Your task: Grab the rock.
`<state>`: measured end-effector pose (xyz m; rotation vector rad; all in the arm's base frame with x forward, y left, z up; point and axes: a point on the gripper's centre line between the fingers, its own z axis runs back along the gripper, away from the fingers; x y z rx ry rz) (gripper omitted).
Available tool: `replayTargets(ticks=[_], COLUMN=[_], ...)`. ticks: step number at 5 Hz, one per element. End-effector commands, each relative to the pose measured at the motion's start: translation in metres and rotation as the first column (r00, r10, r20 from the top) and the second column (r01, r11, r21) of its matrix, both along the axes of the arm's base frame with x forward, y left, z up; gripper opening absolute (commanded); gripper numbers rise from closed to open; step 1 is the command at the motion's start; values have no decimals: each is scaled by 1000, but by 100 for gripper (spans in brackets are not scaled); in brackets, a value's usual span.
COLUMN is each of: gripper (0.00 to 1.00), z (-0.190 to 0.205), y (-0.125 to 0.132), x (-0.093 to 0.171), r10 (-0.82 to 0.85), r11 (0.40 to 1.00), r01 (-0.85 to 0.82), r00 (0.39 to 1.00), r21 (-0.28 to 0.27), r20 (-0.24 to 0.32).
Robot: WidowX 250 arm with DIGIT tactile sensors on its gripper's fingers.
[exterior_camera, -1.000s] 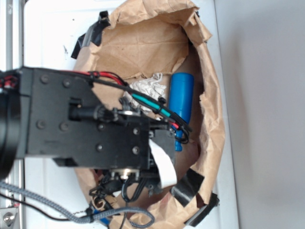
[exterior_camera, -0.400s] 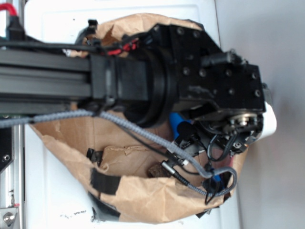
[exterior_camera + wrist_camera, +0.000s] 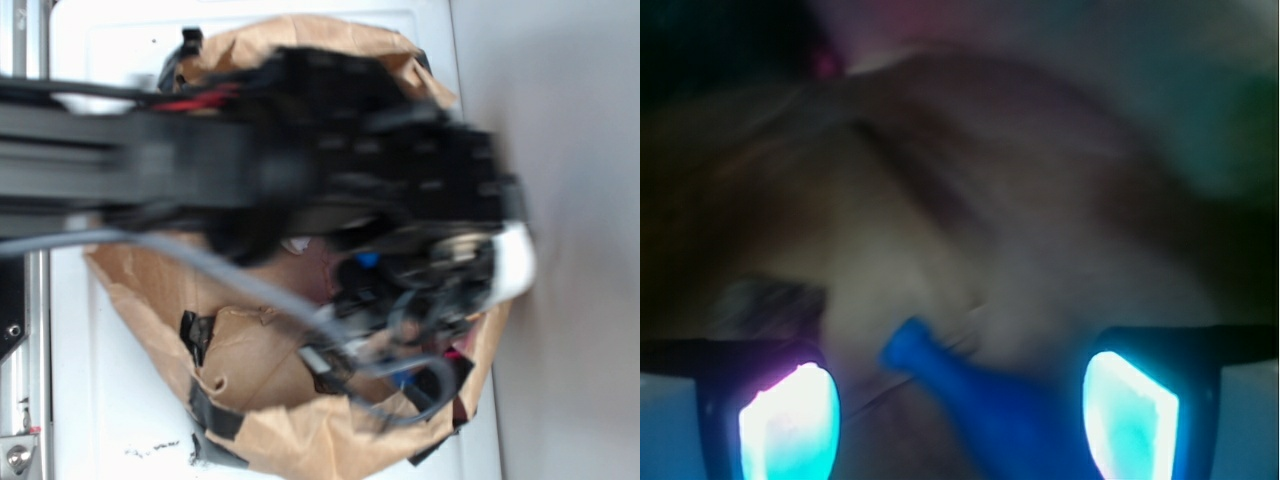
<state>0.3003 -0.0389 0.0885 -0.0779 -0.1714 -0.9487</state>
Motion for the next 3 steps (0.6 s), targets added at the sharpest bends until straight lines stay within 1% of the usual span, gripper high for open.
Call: replayTargets(ticks=[1,2,3], gripper=[100,100,100], z=[18,-4,-29], y=[-22,-28,-40], x=[-27,-21,-19], r10=[-73,-87,-148], r11=[997,996,987], r01=[74,86,145], r00=[995,996,987], r21=[-7,18,-66], r20=[67,22,-59])
